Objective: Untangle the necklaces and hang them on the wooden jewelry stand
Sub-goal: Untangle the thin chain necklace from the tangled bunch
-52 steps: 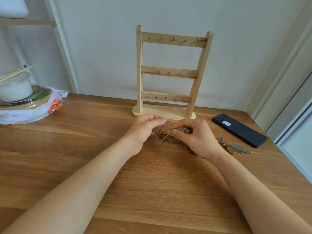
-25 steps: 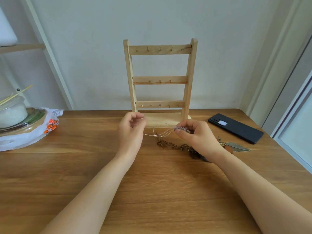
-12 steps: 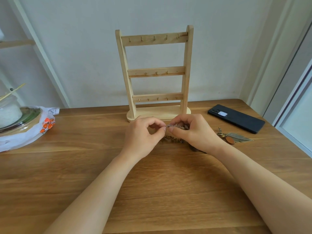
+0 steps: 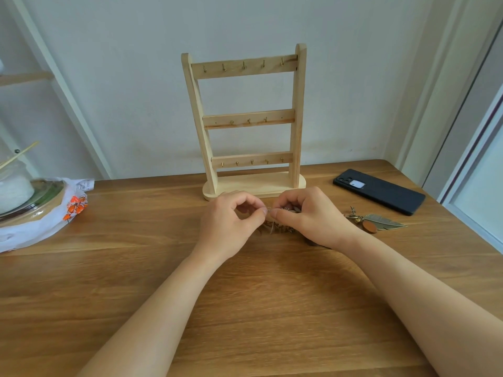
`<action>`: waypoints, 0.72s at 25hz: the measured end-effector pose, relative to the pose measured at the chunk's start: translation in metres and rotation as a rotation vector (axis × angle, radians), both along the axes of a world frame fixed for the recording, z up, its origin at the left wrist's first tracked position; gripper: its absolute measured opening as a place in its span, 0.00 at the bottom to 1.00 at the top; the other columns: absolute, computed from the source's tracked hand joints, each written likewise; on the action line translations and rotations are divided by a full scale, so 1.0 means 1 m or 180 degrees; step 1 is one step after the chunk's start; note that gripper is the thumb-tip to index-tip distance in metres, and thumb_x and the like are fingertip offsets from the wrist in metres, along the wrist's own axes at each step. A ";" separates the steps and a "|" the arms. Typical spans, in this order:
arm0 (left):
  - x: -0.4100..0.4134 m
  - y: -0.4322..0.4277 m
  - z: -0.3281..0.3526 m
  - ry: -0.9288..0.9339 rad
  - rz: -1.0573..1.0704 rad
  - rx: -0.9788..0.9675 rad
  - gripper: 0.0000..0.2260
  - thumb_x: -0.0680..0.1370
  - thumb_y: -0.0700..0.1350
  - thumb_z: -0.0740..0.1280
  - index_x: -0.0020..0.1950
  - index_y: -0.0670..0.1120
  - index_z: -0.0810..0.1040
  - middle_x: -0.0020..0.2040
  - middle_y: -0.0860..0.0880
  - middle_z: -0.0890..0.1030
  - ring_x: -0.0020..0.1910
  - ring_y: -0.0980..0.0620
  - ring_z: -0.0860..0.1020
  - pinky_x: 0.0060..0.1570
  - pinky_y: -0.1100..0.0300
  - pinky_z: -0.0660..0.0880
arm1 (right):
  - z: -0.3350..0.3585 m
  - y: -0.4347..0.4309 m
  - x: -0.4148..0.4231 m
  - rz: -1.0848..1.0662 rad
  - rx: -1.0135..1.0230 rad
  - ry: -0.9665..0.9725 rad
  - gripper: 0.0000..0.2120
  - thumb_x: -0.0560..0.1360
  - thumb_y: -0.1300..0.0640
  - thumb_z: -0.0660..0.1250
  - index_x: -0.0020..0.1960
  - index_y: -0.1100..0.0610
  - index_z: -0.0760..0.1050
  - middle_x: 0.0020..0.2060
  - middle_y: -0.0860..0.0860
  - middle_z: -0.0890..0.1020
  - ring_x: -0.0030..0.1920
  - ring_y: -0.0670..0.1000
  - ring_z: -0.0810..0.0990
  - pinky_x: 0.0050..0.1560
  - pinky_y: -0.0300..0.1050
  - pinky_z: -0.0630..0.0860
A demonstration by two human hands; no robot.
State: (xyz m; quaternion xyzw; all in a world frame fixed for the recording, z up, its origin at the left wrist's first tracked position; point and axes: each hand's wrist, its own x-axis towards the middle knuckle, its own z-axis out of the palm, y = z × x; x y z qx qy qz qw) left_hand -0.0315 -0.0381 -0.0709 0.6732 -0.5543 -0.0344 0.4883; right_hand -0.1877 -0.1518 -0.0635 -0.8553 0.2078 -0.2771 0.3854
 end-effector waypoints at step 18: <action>-0.002 0.003 0.008 0.0708 -0.0094 -0.0092 0.06 0.71 0.33 0.71 0.36 0.43 0.80 0.32 0.54 0.79 0.32 0.60 0.74 0.34 0.70 0.69 | 0.002 0.006 0.000 0.0120 0.0152 -0.0021 0.05 0.77 0.58 0.72 0.42 0.55 0.84 0.27 0.47 0.78 0.29 0.43 0.70 0.34 0.35 0.67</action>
